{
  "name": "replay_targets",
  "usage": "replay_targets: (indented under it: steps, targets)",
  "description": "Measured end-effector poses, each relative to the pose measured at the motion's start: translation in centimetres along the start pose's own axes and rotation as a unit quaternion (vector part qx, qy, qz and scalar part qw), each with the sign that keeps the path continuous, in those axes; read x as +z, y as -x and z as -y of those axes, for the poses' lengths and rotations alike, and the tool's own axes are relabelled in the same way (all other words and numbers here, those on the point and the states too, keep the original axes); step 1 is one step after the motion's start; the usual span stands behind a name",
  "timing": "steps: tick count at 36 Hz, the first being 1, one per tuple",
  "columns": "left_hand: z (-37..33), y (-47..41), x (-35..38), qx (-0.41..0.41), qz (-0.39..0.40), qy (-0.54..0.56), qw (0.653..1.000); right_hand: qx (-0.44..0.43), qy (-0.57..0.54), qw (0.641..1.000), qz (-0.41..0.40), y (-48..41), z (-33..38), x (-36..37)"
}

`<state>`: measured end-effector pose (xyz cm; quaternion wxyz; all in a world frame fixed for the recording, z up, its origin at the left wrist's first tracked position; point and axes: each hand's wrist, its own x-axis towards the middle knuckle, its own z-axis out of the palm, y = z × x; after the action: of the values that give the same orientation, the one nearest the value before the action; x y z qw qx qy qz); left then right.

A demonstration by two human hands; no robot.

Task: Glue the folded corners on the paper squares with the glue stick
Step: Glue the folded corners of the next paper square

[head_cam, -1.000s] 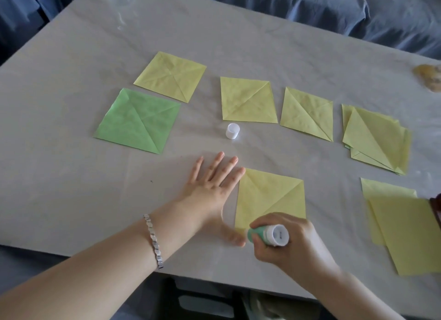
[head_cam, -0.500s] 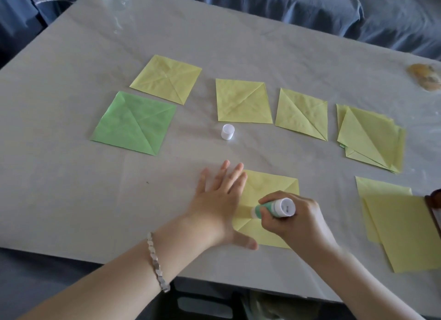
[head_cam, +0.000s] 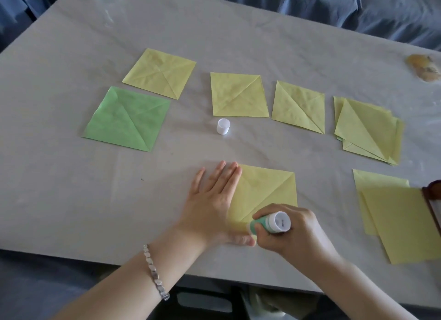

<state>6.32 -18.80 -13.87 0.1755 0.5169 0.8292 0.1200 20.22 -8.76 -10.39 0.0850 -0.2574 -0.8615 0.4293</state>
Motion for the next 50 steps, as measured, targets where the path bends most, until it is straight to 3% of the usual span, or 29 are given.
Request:
replay_targets:
  steps: [4, 10, 28, 33, 38, 43, 50]
  targets:
    - [0.0, 0.2, -0.2, 0.0, 0.053, -0.002, 0.999, 0.023, -0.013, 0.999, -0.042, -1.6, -0.1, -0.3]
    - [0.0, 0.3, -0.1, -0.011, 0.051, -0.003, 0.999, 0.048, 0.002, 0.996, -0.078, -5.0, 0.5, -0.8]
    - [0.0, 0.3, -0.6, -0.004, 0.067, 0.045, 0.997, 0.078, -0.005, 0.996, -0.047, 0.0, 0.2, -1.3]
    - [-0.4, 0.5, -1.0, 0.018, 0.017, 0.038, 0.999, 0.107, -0.029, 0.987, -0.114, -0.5, 0.6, -1.3]
    - [-0.7, 0.6, 0.3, 0.037, -0.148, 0.063, 0.986, 0.12, -0.041, 0.975, -0.181, -1.5, 1.2, -1.2]
    - [-1.7, 1.4, 1.0, 0.048, -0.176, 0.049, 0.982, 0.13, -0.029, 0.977, -0.168, -1.6, 1.1, -0.3]
    - [-1.2, 2.8, 1.9, 0.055, -0.14, 0.025, 0.988, 0.12, -0.014, 0.985, -0.124, -0.9, 1.0, -0.1]
